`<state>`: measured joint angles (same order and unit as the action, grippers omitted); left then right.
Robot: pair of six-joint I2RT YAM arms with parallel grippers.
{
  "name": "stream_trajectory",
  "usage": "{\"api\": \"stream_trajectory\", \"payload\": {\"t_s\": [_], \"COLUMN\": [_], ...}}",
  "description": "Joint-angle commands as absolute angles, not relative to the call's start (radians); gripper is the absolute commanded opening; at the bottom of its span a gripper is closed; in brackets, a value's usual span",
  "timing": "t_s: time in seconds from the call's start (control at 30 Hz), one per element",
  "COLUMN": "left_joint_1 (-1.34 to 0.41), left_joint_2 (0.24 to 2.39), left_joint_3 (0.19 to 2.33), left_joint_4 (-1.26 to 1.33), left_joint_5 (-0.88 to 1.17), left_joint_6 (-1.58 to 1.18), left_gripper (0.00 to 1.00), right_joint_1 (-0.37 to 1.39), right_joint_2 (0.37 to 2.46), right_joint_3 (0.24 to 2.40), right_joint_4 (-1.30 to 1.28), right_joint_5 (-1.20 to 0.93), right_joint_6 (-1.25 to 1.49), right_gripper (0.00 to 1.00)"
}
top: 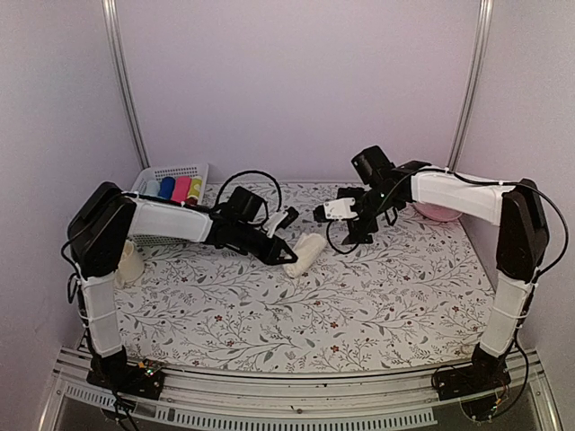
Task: Roll the towels
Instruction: Pick up the towel from the center of the board, then place the towel in the bin.
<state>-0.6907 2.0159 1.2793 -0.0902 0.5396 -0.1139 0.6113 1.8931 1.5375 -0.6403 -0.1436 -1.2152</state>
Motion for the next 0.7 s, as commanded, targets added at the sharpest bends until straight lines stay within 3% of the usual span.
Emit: {"api": "stream_trajectory", "payload": {"t_s": [0.0, 0.23, 0.67], "left_joint_1": [-0.683, -0.623, -0.300], "left_joint_2": [1.871, 1.735, 1.525], "left_joint_3": [1.228, 1.180, 1.252], "left_joint_4": [-0.043, -0.113, -0.379], "left_joint_5": [0.289, 0.086, -0.326], "left_joint_6": [-0.126, -0.105, 0.007], "left_gripper": [0.00, 0.00, 0.00], "right_joint_1": [0.565, 0.561, 0.562], "right_joint_2": [1.789, 1.719, 1.692], "right_joint_3": [1.579, 1.524, 1.447], "right_joint_4": [-0.678, -0.691, -0.650], "right_joint_5": [-0.078, -0.075, -0.087], "right_joint_6": [-1.069, -0.932, -0.891], "right_gripper": [0.99, 0.99, 0.99]}}
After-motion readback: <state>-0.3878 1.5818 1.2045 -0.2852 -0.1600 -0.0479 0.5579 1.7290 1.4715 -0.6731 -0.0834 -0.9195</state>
